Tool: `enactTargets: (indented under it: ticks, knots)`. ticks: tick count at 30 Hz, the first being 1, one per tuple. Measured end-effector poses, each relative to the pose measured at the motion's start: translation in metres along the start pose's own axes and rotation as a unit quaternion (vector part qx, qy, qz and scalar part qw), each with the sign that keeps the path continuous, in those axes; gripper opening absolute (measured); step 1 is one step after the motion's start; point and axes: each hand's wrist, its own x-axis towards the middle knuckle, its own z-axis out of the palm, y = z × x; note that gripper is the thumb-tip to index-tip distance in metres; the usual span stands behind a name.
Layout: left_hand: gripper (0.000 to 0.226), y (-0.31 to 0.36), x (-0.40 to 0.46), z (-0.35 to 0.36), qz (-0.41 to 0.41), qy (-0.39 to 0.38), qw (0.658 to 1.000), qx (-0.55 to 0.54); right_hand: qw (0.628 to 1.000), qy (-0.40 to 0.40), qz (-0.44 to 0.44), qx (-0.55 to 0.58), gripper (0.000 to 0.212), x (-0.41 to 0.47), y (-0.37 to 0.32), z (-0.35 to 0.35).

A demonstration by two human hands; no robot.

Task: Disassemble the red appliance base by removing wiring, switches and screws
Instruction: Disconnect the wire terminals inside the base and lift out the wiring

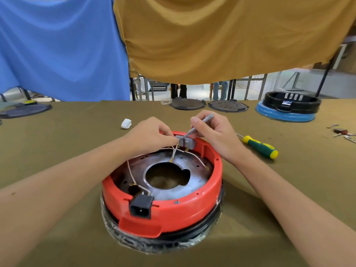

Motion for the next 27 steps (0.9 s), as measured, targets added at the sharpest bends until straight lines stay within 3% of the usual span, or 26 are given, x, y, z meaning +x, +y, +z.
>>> enactTargets:
  ticks: [16, 27]
  knots:
    - [0.014, 0.006, -0.002, 0.015, 0.008, 0.061, 0.998, 0.027, 0.994, -0.036, -0.056, -0.087, 0.019, 0.0, 0.001, -0.003]
    - [0.015, 0.005, -0.001, 0.016, 0.012, 0.058, 0.998, 0.012, 0.992, -0.043, -0.058, -0.101, 0.021, 0.001, -0.001, -0.003]
